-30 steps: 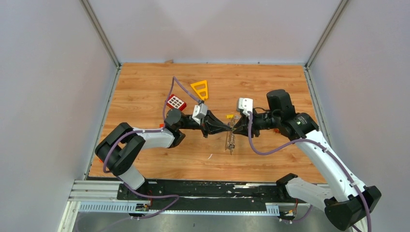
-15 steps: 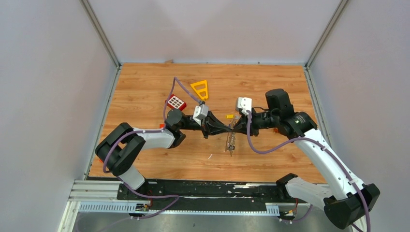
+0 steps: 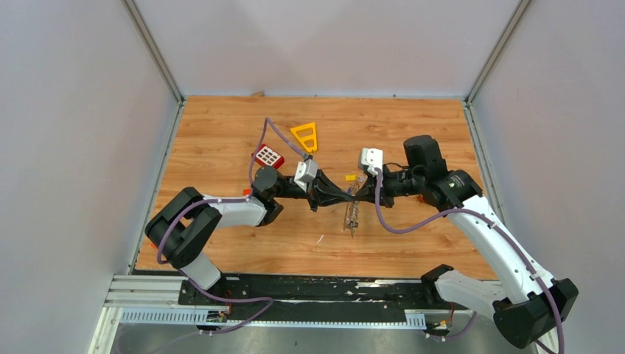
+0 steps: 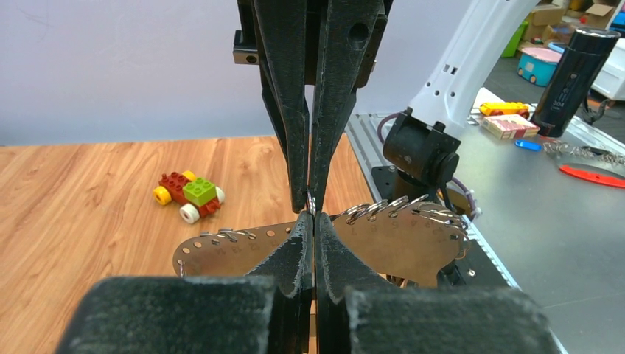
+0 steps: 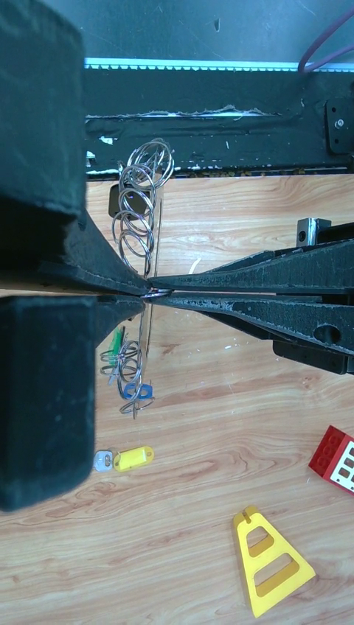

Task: Put the keys on the keyring

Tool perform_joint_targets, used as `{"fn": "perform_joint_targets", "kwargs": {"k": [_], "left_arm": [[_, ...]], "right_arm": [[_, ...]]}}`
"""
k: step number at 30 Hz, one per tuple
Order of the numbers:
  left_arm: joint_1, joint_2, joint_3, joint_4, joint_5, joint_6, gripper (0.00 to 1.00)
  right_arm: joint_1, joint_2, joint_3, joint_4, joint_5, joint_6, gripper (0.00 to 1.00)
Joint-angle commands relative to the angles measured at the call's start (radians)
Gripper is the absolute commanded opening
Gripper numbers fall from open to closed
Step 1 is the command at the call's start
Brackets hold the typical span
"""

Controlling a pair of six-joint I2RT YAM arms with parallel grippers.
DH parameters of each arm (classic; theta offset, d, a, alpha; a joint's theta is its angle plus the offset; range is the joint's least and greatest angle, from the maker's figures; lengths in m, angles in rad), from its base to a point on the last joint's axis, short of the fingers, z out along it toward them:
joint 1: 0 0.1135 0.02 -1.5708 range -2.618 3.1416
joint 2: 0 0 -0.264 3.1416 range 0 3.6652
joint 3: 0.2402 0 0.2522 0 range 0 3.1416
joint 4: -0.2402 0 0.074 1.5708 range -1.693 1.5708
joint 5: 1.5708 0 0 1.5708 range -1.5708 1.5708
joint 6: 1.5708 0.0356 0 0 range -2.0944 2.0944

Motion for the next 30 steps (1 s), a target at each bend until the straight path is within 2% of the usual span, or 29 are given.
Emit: {"fn": "perform_joint_targets", "kwargs": {"k": [1,13,17,20,22,26,30], "left_arm": [[-0.004,-0.021,0.008,0.033,0.024,0.041,0.03],[0.039,-0.096,0.03,-0.246,0.037,0.243,0.44],[0.056,-0.12,0.08,-0.491,0.017,0.398,0.55],[0.059,-0.113,0.188,-0.883,-0.074,0.594,0.59],[0.059,-0.082,0.268,-1.083,-0.156,0.704,0.61],[0.059,0.015,0.39,-1.237,-0.283,0.746,0.62],[0.059,0.165,0.545,-1.348,-0.337,0.634,0.62]], "right_arm": [[-0.004,-0.013,-0.008,0.035,0.029,-0.03,0.0],[-0.024,-0.057,-0.028,0.019,0.076,-0.051,0.0],[-0.038,-0.075,-0.044,0.009,0.093,-0.062,0.0],[-0.055,-0.092,-0.059,0.006,0.107,-0.063,0.0],[-0.069,-0.103,-0.071,0.007,0.109,-0.06,0.0],[-0.118,-0.137,-0.093,0.016,0.114,-0.045,0.0],[-0.17,-0.174,-0.113,0.005,0.136,-0.039,0.0]]}}
